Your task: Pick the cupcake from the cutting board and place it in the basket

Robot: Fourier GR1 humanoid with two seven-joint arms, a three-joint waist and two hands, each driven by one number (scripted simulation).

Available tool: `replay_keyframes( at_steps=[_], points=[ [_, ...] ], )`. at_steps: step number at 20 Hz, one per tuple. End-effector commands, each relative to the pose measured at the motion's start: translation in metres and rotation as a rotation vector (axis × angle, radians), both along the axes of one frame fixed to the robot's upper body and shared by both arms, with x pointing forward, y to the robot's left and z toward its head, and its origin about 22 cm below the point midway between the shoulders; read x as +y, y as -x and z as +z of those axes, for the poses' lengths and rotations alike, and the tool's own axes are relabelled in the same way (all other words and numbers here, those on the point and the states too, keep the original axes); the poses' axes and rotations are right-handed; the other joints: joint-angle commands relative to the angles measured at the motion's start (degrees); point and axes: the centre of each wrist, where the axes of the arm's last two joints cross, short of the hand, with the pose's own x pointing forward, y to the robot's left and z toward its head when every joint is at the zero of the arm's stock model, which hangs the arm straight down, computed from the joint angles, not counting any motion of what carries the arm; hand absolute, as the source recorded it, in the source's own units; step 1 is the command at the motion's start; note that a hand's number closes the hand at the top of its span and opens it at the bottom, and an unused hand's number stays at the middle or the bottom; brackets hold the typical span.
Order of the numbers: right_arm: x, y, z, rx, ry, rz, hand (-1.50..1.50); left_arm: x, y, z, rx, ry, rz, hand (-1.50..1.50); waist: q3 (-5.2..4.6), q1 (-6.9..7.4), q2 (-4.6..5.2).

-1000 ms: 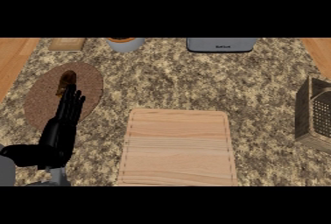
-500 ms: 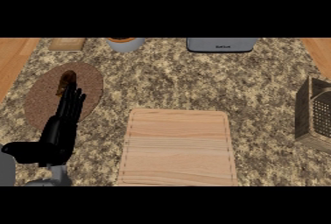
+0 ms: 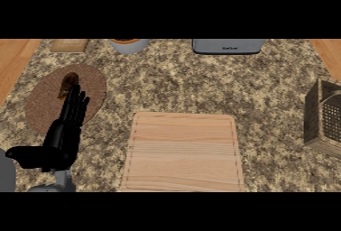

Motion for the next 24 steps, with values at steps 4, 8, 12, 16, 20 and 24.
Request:
replay_keyframes(
  at_steps=[4,8,12,16,20,24],
  points=[
    [-0.020,-0.003,-0.026,-0.007,-0.014,0.037,-1.50,-0.007,-0.010,-0.002,0.010,0.009,0.008,0.00,0.00,-0.04,0.02],
    [-0.019,-0.018,-0.010,-0.119,-0.045,0.046,-1.50,-0.004,0.004,0.000,-0.001,-0.007,-0.017,0.00,0.00,0.20,0.02],
    [-0.009,0.008,-0.001,-0.269,-0.034,0.047,-1.50,0.008,0.002,0.007,-0.005,0.004,0.011,0.00,-0.02,-0.29,-0.13],
    [-0.025,0.006,0.001,-0.350,0.048,-0.011,-1.50,-0.005,0.008,0.007,-0.004,0.018,0.007,0.00,0.01,0.01,-0.04],
    [-0.032,0.026,0.020,-0.352,0.066,-0.084,-1.50,0.009,0.013,0.005,0.001,-0.011,0.013,0.00,-0.01,-0.10,-0.09],
    [-0.037,0.051,0.053,-0.410,0.041,-0.160,-1.50,-0.014,0.007,0.015,-0.005,0.001,-0.008,0.00,-0.01,-0.34,-0.16]
  ],
)
